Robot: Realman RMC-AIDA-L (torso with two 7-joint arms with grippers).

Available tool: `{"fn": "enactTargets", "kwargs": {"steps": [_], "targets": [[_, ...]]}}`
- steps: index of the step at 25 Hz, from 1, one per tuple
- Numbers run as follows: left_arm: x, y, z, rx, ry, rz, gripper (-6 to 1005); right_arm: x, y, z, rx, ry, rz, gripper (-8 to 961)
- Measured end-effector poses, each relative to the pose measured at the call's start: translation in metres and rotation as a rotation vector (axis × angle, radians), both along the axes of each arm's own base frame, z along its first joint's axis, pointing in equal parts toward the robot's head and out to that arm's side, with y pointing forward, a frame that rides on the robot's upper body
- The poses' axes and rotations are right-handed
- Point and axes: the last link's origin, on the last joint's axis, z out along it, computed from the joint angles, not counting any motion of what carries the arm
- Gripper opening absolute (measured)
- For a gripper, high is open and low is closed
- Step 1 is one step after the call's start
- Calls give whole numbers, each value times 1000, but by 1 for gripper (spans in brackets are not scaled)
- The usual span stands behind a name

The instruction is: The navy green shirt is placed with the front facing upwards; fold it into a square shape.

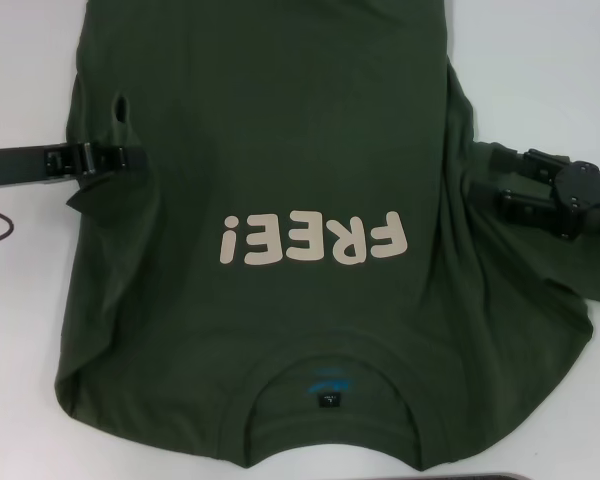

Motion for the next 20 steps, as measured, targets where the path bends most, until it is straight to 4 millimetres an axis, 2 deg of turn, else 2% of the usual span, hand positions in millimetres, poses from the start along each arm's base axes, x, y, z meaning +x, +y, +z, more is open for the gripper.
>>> {"fn": "enactTargets", "kwargs": {"steps": [11,17,20], "targets": [[5,1,-15,-29,-28,-1,14,1,-1,0,-1,1,-2,915],[7,2,-15,-15,-40,-3,172,0,-2,-1,-3,3,-2,915],[7,2,-15,-10,-40,-10,306,1,-2,-1,-2,3,-2,915]]}}
